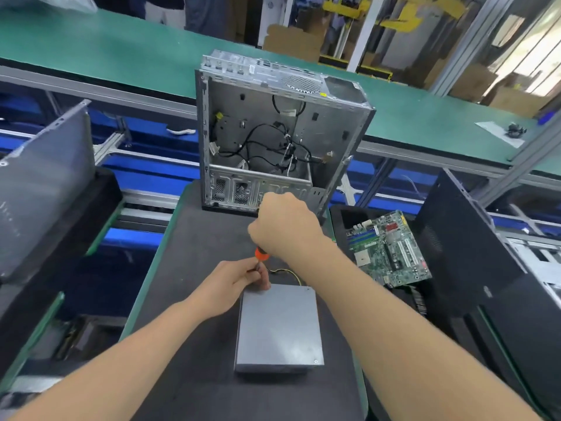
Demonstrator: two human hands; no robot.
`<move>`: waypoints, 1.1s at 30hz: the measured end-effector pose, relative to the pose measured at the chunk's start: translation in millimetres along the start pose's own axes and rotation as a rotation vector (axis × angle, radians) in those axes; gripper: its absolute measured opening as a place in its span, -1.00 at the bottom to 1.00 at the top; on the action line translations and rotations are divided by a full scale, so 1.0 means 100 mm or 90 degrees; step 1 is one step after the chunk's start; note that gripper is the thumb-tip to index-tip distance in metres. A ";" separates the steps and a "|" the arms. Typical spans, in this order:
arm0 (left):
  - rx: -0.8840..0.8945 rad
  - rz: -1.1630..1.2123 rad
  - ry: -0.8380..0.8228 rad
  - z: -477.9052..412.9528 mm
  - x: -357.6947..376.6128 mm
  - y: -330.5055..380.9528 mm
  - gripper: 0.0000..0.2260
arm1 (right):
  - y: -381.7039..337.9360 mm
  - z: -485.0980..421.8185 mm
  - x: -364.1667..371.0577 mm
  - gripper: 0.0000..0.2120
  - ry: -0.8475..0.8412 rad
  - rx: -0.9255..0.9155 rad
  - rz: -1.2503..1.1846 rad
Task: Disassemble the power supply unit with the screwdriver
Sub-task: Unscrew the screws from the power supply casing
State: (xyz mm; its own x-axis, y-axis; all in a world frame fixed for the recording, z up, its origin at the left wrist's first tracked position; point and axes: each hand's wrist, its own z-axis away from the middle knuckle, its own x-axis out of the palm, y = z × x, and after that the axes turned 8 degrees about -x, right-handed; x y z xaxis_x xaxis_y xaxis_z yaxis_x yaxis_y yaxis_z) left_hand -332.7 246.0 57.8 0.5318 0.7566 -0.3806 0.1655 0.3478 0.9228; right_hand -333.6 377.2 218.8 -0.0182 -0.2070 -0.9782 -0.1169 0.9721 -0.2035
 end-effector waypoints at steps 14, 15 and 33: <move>-0.010 0.065 0.010 -0.03 0.03 -0.03 -0.73 | 0.26 -0.28 -0.22 -0.84 -0.152 -0.493 0.187; -0.003 0.051 0.017 -0.03 0.03 -0.03 -0.72 | 0.26 -0.26 -0.23 -0.83 -0.150 -0.485 0.194; -0.018 0.069 0.021 0.03 0.05 0.00 -0.63 | -0.01 0.01 -0.02 -0.69 -0.009 -0.133 0.128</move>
State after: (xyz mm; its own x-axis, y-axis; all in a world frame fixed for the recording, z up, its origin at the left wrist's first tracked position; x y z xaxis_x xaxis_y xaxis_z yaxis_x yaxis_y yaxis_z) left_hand -327.3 248.2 56.3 0.5169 0.8085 -0.2812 0.0847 0.2785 0.9567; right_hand -332.4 376.6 221.1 -0.0485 -0.0102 -0.9988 -0.3137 0.9495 0.0055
